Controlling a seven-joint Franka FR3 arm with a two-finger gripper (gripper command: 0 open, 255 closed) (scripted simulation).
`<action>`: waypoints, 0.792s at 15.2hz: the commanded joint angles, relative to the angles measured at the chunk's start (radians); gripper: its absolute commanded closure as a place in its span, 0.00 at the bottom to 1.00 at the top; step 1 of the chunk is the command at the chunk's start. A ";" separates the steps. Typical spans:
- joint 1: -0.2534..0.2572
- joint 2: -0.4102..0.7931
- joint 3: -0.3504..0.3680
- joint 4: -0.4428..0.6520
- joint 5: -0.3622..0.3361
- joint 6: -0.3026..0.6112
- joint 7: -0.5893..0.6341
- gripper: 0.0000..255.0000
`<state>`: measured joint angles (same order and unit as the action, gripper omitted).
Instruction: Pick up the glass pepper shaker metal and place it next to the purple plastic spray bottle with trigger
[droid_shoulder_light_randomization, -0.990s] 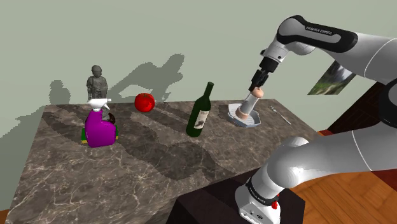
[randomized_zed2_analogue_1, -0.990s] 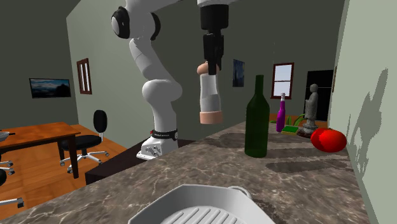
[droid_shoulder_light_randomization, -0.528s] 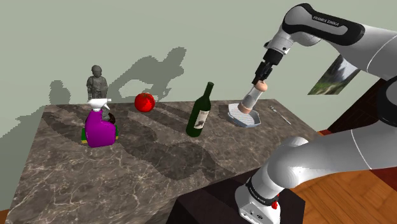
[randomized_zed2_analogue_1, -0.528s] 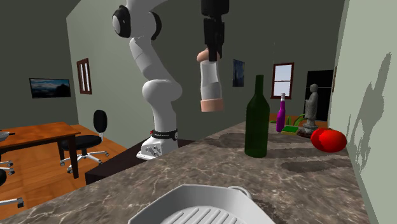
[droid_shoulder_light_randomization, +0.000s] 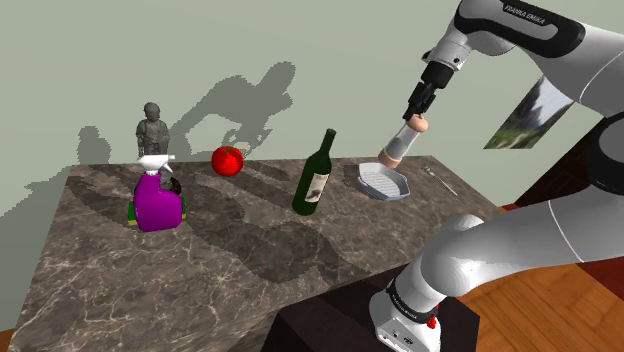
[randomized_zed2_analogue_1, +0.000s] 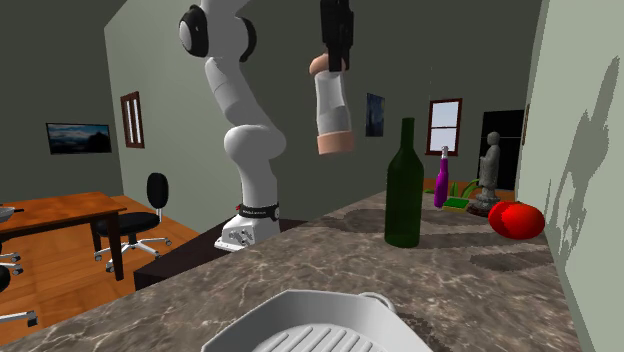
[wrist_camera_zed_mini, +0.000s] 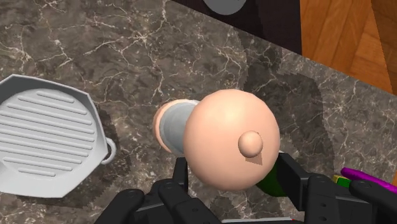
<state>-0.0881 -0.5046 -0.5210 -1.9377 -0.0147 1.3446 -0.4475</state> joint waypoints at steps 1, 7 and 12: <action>0.003 0.005 0.003 0.031 0.004 -0.026 0.005 1.00; 0.014 0.041 0.000 0.143 0.020 -0.105 0.007 1.00; 0.024 0.076 -0.007 0.241 0.034 -0.170 0.007 1.00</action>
<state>-0.0661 -0.4357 -0.5252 -1.7164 0.0171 1.1877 -0.4385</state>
